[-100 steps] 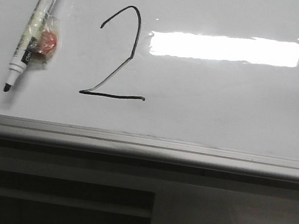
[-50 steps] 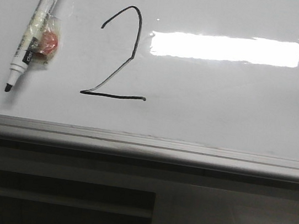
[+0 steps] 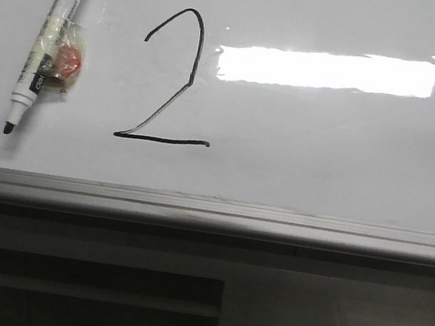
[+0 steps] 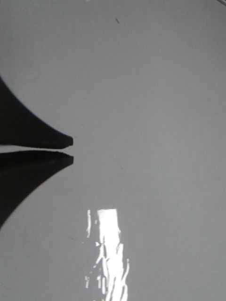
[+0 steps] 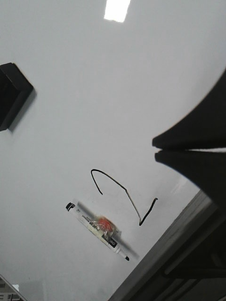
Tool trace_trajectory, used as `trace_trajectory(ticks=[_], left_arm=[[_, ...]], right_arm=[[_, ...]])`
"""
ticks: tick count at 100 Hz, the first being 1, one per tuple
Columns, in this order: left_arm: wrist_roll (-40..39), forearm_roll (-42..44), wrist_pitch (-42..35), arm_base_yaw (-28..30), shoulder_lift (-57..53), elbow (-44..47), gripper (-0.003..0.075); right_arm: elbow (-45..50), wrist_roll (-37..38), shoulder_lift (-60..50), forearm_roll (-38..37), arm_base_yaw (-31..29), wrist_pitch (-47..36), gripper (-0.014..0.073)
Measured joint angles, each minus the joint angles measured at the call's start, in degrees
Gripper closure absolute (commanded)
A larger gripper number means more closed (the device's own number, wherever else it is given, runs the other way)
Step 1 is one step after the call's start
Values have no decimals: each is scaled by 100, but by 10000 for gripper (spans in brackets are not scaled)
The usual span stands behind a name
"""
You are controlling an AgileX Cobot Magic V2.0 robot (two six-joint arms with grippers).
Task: Write number 2 on whiteboard
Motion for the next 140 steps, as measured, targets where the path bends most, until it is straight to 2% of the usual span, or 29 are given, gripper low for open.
trace_trajectory(ticks=[17, 29, 131, 140], left_arm=[[0, -12, 1987, 12, -117, 0, 741], [0, 105, 2539, -88, -117, 0, 741], [0, 201, 2590, -125, -117, 0, 741], [0, 201, 2590, -125, -117, 0, 741]], right_arm=[[0, 0, 0, 0, 0, 0, 655], [0, 0, 0, 0, 0, 0, 655], [0, 0, 0, 0, 0, 0, 655], [0, 0, 0, 176, 0, -11, 655]])
